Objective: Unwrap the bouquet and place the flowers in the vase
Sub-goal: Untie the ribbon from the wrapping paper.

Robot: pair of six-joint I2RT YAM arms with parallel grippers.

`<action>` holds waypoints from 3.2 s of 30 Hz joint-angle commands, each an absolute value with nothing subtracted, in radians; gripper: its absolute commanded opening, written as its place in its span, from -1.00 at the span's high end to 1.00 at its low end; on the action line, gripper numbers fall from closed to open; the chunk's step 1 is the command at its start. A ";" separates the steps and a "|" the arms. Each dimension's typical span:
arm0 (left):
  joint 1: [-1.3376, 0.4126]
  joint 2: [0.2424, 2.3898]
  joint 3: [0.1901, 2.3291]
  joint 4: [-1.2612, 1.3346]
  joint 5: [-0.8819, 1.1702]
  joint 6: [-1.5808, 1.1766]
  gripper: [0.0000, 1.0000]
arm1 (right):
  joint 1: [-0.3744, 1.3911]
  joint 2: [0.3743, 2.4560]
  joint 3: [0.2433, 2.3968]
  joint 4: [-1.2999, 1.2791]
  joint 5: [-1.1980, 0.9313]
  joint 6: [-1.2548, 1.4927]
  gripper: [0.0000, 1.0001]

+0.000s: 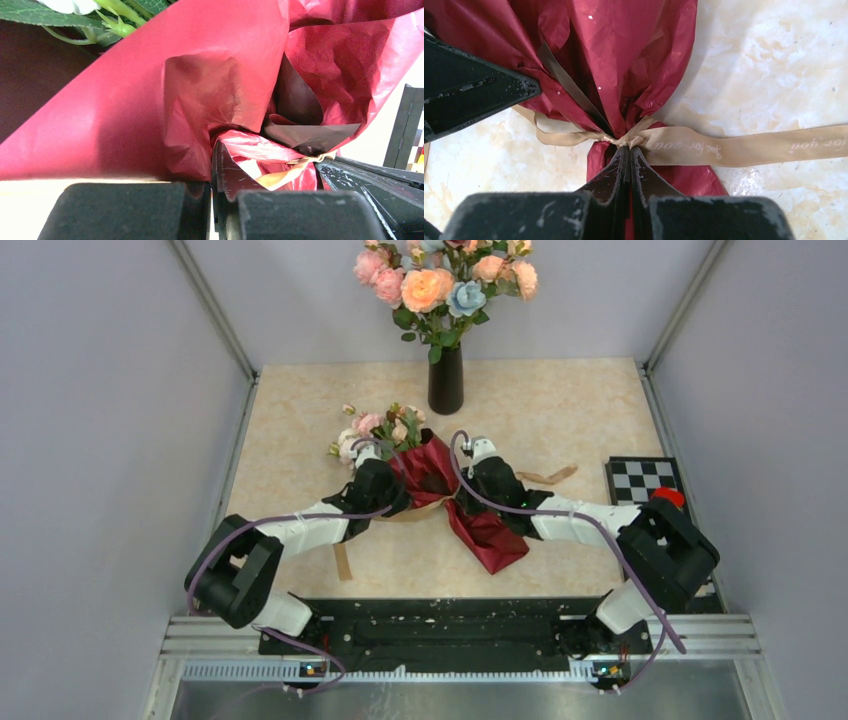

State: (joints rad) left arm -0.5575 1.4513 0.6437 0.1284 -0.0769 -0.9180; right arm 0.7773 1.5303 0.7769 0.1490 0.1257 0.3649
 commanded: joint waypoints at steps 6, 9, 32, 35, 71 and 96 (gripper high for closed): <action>-0.536 1.463 0.658 0.119 -0.137 -0.897 1.00 | 0.759 1.554 0.685 0.147 0.104 0.421 1.00; -0.537 1.463 0.658 0.125 -0.130 -0.892 1.00 | 0.759 1.567 0.672 0.160 0.095 0.431 1.00; -0.537 1.387 0.643 0.121 -0.083 -0.807 1.00 | 0.759 1.304 0.800 -0.050 0.080 0.388 0.31; -0.537 1.391 0.644 0.125 -0.076 -0.804 1.00 | 0.759 1.342 0.828 -0.016 0.046 0.402 0.29; -0.536 1.414 0.633 0.155 -0.043 -0.806 1.00 | 0.761 1.652 0.958 0.092 0.127 0.452 0.51; -0.517 1.397 0.592 0.137 -0.080 -0.830 1.00 | 0.750 1.435 0.710 0.207 0.143 0.616 1.00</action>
